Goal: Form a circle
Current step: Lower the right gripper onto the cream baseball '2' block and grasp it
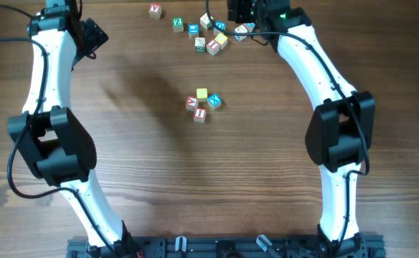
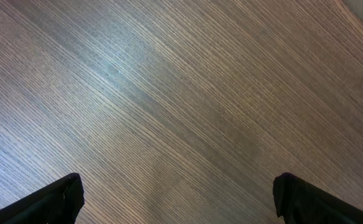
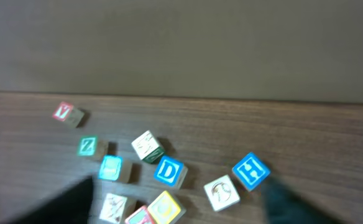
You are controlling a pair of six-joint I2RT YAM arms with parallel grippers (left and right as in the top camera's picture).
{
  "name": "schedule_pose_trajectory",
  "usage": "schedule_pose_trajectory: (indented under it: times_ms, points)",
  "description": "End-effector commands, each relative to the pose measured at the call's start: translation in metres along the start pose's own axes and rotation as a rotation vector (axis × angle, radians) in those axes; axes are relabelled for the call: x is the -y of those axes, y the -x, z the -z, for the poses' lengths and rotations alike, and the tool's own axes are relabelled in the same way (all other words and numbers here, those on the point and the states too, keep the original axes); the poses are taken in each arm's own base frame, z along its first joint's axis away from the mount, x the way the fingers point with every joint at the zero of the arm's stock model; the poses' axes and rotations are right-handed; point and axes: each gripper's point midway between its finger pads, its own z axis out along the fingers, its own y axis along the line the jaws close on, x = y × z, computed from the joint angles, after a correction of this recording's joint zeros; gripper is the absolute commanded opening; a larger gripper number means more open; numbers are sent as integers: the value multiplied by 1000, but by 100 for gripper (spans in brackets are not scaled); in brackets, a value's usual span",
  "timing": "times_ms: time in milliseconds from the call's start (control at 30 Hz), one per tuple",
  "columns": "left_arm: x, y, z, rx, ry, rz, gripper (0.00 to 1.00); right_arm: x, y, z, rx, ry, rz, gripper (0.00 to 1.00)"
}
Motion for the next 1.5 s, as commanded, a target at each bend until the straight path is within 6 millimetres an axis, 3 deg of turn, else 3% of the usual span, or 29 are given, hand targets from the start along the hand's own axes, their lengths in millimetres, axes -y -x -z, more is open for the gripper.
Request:
schedule_pose_trajectory:
  times_ms: [0, 233, 333, 400, 467, 533, 733, 1000, 1167, 1467]
  points:
    - [-1, 6, 4, 19, 4, -1, 100, 23, -22, -32, -18, -74, -6, 99]
    - [-1, 6, 4, 19, 4, -1, 100, 44, -43, -56, -28, -146, 2, 100]
    - [-1, 6, 4, 19, 4, -1, 100, 42, -53, -57, -66, -125, 3, 89]
    - [-1, 6, 4, 19, 4, -1, 100, 40, -60, -57, -99, -111, 20, 70]
    - [-1, 6, 4, 19, 4, -1, 100, 42, -68, -56, -132, -117, 38, 33]
    - [-1, 6, 4, 19, 4, -1, 100, 42, -72, -55, -146, -119, 42, 15]
    - [-1, 6, 4, 19, 4, -1, 100, 36, -80, -57, -176, -68, 142, 15]
    - [-1, 6, 4, 19, 4, -1, 100, 43, -102, -78, -196, -73, 170, 30]
    - [-1, 6, 4, 19, 4, -1, 100, 42, -102, -80, -189, -68, 195, 43]
    - [-1, 6, 4, 19, 4, -1, 100, 45, -114, -92, -197, -65, 194, 43]
